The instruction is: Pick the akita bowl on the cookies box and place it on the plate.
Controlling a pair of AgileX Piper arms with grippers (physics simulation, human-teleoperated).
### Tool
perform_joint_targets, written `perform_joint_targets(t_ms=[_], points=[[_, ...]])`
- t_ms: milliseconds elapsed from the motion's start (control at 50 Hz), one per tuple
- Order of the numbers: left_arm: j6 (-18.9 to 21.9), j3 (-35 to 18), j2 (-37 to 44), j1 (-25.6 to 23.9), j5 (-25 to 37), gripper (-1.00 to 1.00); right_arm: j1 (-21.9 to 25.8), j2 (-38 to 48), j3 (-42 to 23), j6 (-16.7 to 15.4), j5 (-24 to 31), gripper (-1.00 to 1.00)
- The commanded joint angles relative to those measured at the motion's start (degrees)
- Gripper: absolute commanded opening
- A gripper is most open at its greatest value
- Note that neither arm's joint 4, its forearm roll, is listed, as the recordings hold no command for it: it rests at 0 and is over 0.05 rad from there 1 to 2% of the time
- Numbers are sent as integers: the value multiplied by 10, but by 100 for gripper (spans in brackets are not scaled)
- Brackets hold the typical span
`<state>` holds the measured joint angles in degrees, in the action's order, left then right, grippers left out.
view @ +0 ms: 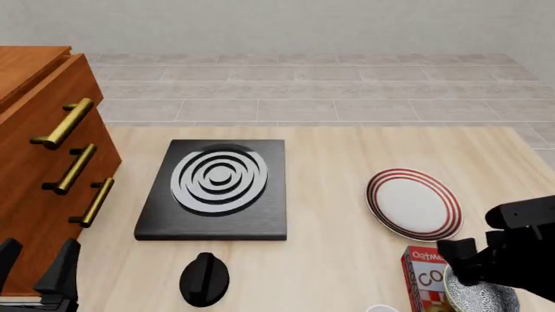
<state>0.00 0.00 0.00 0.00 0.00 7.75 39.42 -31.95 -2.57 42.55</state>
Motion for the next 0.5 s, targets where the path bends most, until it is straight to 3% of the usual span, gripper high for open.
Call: perform_joint_targets(t_ms=[20,220,500], points=[[0,0,0,0,0,100,10,12,20,17,-21,100],[0,0,0,0,0,100,8,13,32,16,-32,100],[0,0,0,0,0,100,16,9,61,47,-47,100]])
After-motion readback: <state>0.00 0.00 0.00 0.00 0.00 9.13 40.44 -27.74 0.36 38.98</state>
